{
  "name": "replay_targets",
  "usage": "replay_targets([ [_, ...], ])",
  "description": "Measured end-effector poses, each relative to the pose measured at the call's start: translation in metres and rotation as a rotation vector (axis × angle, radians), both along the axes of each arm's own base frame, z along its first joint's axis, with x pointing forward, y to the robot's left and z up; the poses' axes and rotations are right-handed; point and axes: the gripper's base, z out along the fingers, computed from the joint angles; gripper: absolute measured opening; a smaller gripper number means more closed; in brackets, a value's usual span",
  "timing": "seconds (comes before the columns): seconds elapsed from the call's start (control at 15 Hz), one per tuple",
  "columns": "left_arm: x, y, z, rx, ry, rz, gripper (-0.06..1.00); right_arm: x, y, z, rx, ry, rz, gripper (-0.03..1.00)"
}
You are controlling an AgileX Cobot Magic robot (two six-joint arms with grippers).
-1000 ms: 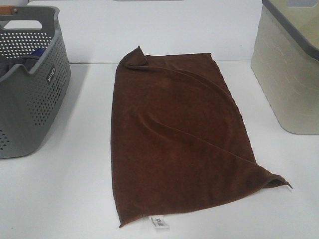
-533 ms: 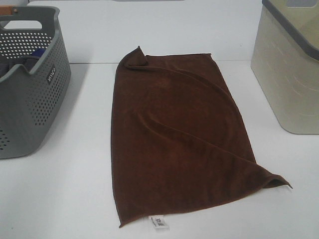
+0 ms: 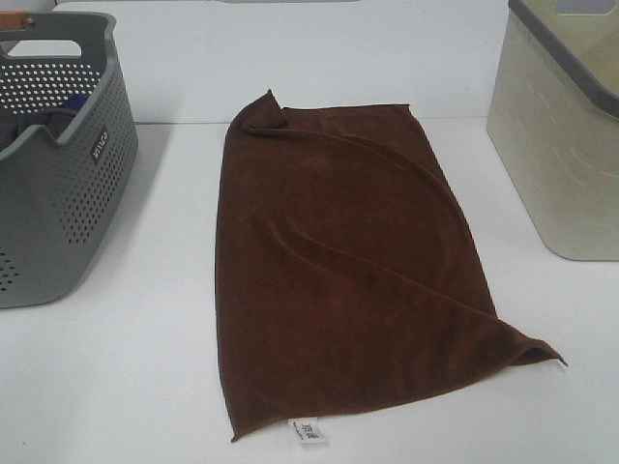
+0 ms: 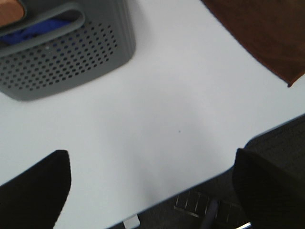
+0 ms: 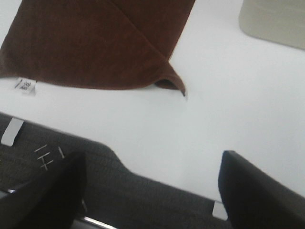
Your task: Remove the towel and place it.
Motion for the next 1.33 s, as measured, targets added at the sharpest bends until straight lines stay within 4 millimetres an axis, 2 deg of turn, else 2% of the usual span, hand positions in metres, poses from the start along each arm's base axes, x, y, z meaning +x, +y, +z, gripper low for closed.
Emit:
replay_targets([
  [0.2,-0.0023,-0.0036,-0.0041,-0.027,-0.072,-0.059,0.87,-0.0038,-0.0015,-0.003,0.025,-0.123,-0.009,0.73],
  [0.93,-0.0018,-0.0041,-0.0039,-0.027,-0.08,-0.064,0.87,-0.0023,-0.0013,-0.0033,0.028,-0.136,-0.01,0.73],
  [1.33,-0.0066,0.0012,-0.0032,-0.027,-0.12,0.144,0.87,-0.009,-0.0027,-0.0024,0.038,-0.183,-0.01,0.73],
])
